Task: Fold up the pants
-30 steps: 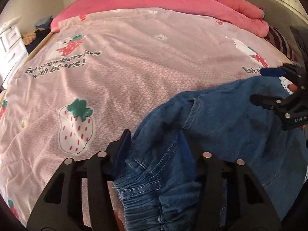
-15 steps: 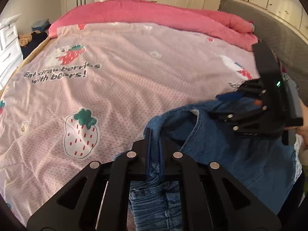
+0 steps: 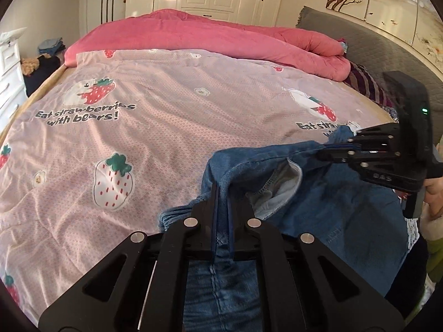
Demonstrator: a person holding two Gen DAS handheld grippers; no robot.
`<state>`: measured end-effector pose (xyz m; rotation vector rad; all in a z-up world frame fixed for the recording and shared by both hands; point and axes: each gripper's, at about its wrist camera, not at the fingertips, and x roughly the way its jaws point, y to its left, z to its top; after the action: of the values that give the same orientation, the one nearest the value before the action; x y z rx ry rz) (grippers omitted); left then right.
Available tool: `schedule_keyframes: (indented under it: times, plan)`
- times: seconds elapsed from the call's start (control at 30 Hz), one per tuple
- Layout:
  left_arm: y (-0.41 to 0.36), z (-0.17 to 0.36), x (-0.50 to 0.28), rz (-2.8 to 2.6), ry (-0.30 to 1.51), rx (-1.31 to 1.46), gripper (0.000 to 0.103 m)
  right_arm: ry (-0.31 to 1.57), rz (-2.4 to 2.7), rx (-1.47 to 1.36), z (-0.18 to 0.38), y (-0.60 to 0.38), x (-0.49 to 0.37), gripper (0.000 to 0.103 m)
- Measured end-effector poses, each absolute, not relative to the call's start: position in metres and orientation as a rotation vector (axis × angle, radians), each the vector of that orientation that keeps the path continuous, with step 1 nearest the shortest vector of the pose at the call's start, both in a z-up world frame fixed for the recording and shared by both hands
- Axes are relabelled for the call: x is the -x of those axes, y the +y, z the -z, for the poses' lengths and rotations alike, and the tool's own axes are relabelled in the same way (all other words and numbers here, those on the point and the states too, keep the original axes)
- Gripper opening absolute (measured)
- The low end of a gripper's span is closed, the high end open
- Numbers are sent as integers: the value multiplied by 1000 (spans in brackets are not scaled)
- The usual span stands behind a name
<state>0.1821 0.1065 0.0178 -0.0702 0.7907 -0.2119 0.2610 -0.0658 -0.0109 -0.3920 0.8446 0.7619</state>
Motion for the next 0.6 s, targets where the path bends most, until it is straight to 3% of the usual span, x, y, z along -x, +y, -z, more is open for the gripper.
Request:
schedule_keyframes:
  times: [0.6]
  plan:
    - [89,-29,-27,224,689,73,0,815,-920,321,9,-105,-67,4]
